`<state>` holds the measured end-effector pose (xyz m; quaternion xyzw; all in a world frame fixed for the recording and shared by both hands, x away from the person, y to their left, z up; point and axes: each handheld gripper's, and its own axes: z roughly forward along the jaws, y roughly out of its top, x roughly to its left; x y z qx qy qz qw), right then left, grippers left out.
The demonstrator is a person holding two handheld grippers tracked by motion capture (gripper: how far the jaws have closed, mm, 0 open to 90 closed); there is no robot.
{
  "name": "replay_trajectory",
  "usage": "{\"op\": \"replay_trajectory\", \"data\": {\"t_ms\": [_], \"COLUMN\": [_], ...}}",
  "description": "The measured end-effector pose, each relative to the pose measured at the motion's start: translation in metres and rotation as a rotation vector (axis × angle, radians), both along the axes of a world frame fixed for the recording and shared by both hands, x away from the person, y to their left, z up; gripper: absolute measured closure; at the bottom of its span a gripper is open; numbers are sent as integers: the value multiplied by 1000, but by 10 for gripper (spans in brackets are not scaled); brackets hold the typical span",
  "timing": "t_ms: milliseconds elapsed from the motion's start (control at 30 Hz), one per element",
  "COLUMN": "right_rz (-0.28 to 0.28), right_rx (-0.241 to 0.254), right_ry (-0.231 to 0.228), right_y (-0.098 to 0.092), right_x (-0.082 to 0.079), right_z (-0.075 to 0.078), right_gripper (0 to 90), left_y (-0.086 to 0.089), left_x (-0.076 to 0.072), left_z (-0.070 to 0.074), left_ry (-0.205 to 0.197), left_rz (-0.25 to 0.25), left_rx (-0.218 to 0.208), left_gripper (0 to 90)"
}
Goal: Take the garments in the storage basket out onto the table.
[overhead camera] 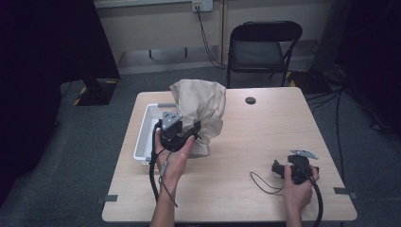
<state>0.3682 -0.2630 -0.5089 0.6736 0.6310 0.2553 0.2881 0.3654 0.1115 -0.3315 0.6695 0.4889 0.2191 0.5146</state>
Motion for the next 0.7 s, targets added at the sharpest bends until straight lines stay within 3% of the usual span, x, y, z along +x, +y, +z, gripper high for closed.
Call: {"op": "replay_trajectory", "data": {"t_ms": [700], "right_rz": [0], "right_rx": [0], "right_ry": [0], "right_y": [0], "right_x": [0], "right_z": [0], "right_gripper": [0], "left_y": [-38], "left_x": [1], "left_z": [-11], "left_ry": [17], "left_rz": [-78], "left_rx": [20], "left_gripper": [721]}}
